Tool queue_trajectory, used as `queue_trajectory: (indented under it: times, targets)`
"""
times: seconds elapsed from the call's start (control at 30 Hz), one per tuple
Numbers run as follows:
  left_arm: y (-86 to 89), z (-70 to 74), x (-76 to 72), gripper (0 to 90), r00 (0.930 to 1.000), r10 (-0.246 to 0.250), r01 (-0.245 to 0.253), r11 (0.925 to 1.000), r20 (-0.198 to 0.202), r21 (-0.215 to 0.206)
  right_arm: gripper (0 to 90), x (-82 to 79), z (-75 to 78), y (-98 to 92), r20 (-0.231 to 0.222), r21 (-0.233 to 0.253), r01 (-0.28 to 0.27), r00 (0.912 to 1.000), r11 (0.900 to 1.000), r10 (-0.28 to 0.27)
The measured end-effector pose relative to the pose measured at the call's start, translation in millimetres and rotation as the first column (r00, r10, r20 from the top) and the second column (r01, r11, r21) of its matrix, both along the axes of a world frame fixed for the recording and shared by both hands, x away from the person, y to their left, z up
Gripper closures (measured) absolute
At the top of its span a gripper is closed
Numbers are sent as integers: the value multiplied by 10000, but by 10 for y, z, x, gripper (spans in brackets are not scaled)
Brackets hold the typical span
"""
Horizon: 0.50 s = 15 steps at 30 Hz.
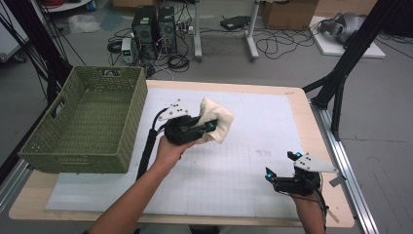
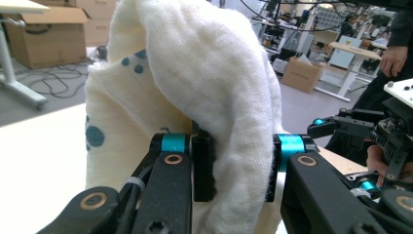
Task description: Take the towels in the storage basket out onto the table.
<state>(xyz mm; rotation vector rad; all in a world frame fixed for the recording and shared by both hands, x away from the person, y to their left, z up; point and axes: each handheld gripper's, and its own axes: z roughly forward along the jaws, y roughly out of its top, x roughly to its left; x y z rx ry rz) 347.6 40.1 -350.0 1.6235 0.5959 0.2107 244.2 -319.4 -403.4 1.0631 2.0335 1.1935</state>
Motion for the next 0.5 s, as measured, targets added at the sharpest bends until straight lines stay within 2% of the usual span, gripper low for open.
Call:
queue_trajectory:
  times: [0.4,0.5]
  targets:
    - [-344,-463,79,735,9964,-291,348,9969,-791,713,53,-3,-3,-11,-24,22,35,10000,10000,-35]
    - [-391,-542,98,735,9952,-196,263,9973,-961,686,53,-2,-6,-18,-27,23,33,10000,10000,-33]
